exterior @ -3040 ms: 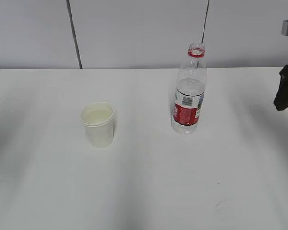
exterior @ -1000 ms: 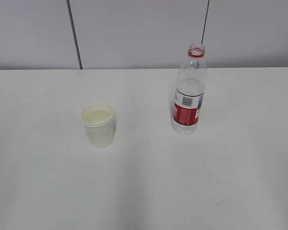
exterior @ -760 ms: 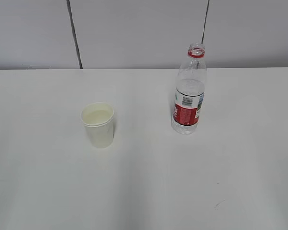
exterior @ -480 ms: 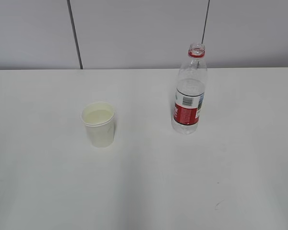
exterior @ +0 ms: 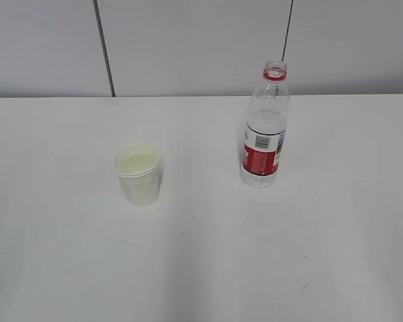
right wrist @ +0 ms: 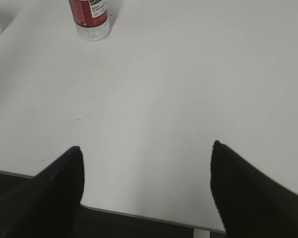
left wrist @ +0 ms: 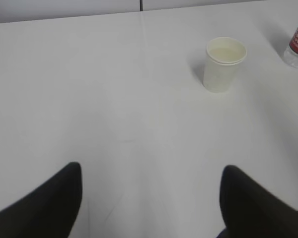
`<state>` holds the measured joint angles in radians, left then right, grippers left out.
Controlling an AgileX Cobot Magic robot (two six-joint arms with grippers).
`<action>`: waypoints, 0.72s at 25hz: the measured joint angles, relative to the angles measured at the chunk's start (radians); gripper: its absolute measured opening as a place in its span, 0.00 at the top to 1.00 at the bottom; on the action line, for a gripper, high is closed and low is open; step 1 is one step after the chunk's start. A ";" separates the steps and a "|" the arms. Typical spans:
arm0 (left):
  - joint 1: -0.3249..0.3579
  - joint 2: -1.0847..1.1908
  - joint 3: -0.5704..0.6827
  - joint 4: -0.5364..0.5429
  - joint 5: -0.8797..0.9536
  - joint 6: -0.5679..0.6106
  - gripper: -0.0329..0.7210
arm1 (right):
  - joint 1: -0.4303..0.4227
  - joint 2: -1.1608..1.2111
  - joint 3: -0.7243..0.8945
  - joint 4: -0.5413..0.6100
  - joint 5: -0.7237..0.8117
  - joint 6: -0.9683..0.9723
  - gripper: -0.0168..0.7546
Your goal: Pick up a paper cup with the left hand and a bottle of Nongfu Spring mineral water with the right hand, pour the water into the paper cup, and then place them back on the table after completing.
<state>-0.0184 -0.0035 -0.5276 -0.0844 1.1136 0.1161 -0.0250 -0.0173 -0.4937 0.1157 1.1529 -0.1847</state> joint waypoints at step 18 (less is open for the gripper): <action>0.000 0.000 0.000 0.000 0.000 0.000 0.27 | 0.003 0.000 0.000 0.000 0.002 0.004 0.22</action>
<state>-0.0184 -0.0035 -0.5276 -0.0844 1.1136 0.1161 -0.0218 -0.0173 -0.4937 0.1157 1.1553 -0.1807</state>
